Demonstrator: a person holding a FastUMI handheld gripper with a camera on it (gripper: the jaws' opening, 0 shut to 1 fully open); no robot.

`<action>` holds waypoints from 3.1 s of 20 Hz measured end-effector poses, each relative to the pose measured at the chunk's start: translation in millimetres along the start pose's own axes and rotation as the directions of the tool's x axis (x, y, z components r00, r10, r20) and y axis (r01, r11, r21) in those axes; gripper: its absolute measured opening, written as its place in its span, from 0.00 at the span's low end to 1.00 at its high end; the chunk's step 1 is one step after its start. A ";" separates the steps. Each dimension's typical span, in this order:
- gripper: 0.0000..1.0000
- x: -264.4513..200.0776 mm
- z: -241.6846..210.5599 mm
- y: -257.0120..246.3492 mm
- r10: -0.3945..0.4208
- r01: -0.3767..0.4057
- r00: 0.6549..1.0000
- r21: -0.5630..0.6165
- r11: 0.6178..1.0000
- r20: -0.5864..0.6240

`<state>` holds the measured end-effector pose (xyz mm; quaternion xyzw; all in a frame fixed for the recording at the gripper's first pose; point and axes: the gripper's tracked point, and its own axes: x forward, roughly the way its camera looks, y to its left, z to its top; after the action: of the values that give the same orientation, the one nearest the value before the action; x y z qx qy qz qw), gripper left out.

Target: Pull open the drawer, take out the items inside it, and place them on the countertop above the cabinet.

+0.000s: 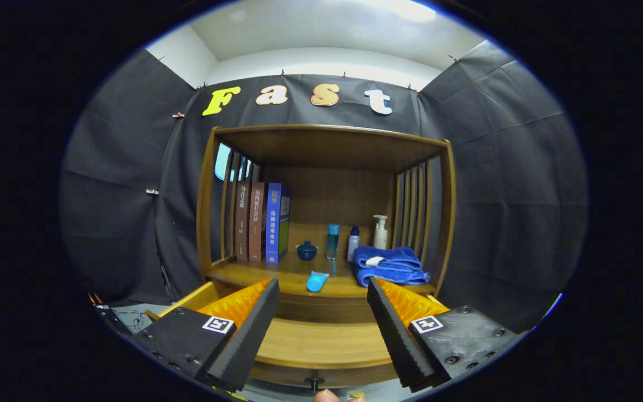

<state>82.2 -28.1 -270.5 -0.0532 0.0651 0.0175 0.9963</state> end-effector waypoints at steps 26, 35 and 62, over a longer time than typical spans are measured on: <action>1.00 -26.9 -151.2 21.1 0.000 0.008 0.984 0.044 0.999 -0.180; 1.00 38.0 -152.3 23.7 -0.013 0.014 0.983 0.002 1.000 -0.183; 1.00 156.2 -161.5 26.4 -0.027 0.017 0.976 -0.048 0.999 -0.218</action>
<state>215.3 -15.0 -453.1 -0.0782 0.1731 0.0022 0.9818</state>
